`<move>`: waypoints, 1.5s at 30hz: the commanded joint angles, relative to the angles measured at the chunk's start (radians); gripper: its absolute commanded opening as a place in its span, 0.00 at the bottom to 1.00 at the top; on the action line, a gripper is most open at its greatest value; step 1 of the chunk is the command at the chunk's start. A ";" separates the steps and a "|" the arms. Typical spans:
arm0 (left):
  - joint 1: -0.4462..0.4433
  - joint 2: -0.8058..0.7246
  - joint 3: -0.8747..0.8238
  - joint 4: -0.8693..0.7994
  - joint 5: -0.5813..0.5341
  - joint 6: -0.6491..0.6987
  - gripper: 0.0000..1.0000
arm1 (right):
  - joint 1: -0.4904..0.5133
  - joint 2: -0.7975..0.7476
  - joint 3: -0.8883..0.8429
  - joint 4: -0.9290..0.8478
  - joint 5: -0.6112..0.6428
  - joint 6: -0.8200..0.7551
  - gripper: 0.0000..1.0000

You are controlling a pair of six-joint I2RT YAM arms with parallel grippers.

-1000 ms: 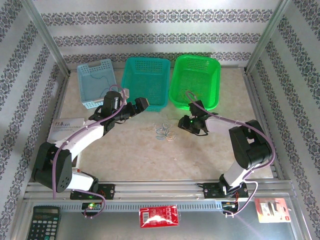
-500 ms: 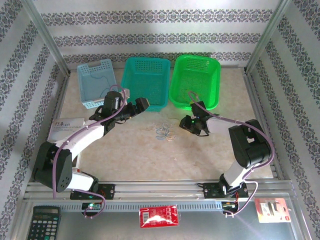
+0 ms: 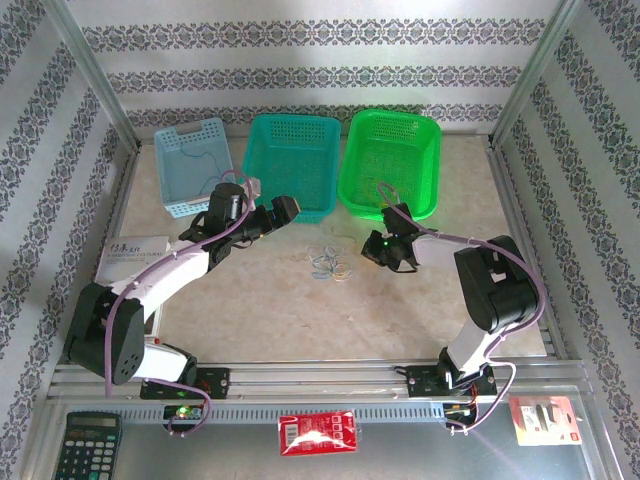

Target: Untangle the cables

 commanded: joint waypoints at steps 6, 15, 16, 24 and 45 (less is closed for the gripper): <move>-0.018 -0.015 0.000 0.041 -0.018 -0.010 1.00 | 0.001 -0.169 -0.032 -0.006 0.018 -0.031 0.00; -0.025 -0.001 0.018 0.068 0.003 -0.043 1.00 | -0.001 -0.373 -0.018 -0.073 0.052 -0.097 0.00; -0.025 0.002 0.020 0.079 0.007 -0.057 1.00 | -0.001 -0.394 -0.016 -0.073 0.049 -0.102 0.00; -0.045 0.069 0.020 0.260 0.055 -0.228 1.00 | 0.001 -0.497 -0.003 -0.057 -0.017 -0.099 0.00; -0.187 0.100 -0.090 0.559 -0.102 -0.558 0.94 | 0.109 -0.527 0.050 0.007 -0.033 -0.034 0.00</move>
